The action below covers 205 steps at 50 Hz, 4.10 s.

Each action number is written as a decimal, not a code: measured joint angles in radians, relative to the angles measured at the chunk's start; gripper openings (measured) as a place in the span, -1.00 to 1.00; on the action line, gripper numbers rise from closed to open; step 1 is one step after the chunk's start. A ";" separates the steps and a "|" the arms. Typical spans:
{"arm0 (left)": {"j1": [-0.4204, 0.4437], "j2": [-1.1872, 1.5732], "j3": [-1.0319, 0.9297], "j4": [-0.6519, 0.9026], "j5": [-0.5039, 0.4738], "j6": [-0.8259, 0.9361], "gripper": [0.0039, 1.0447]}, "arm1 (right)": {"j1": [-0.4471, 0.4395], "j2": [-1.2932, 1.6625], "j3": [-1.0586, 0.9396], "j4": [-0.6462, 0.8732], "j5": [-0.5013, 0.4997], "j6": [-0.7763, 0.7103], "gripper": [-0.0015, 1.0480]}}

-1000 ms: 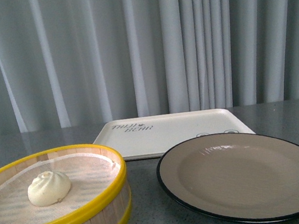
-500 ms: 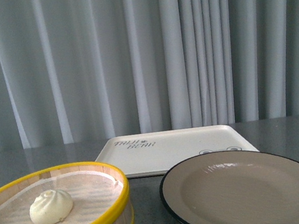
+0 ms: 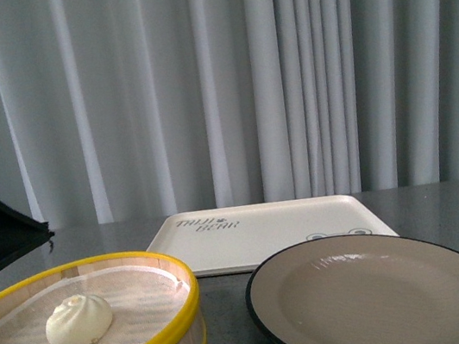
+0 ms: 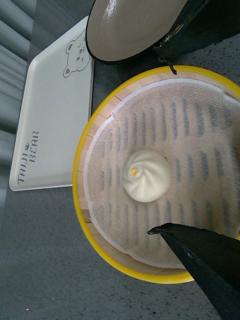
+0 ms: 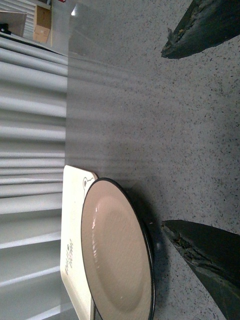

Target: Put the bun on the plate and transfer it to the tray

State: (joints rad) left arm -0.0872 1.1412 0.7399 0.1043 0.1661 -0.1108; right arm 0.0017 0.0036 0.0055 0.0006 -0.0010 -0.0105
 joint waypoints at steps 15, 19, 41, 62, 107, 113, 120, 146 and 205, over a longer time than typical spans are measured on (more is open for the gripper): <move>-0.081 0.170 0.087 -0.023 -0.087 0.022 0.88 | 0.000 0.000 0.000 0.000 0.000 0.000 0.83; -0.100 0.224 0.120 -0.006 -0.116 0.043 0.88 | 0.000 0.000 0.000 0.000 0.000 0.000 0.83; -0.113 0.398 0.241 -0.029 -0.202 0.080 0.88 | 0.000 0.000 0.000 0.000 0.000 0.000 0.83; -0.109 0.451 0.259 -0.058 -0.216 0.034 0.88 | 0.000 0.000 0.000 0.000 0.000 0.000 0.83; -0.151 0.471 0.214 0.031 -0.269 0.071 -0.93 | 0.000 0.000 0.000 0.000 0.000 0.000 0.83; -0.170 0.436 0.212 0.043 -0.234 0.047 -0.93 | 0.000 0.000 0.000 0.000 0.000 0.000 0.83; -0.183 0.394 0.216 0.056 -0.235 0.046 -0.93 | 0.000 0.000 0.000 0.000 0.000 0.000 0.83; -0.436 0.488 0.372 0.119 -0.101 0.088 -0.93 | 0.000 0.000 0.000 0.000 0.000 0.000 0.83; -0.595 0.776 0.568 0.027 -0.175 0.067 0.21 | 0.000 0.000 0.000 0.000 0.000 0.000 0.83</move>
State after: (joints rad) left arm -0.6819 1.9171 1.3075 0.1314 -0.0086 -0.0441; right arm 0.0017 0.0036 0.0055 0.0006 -0.0010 -0.0105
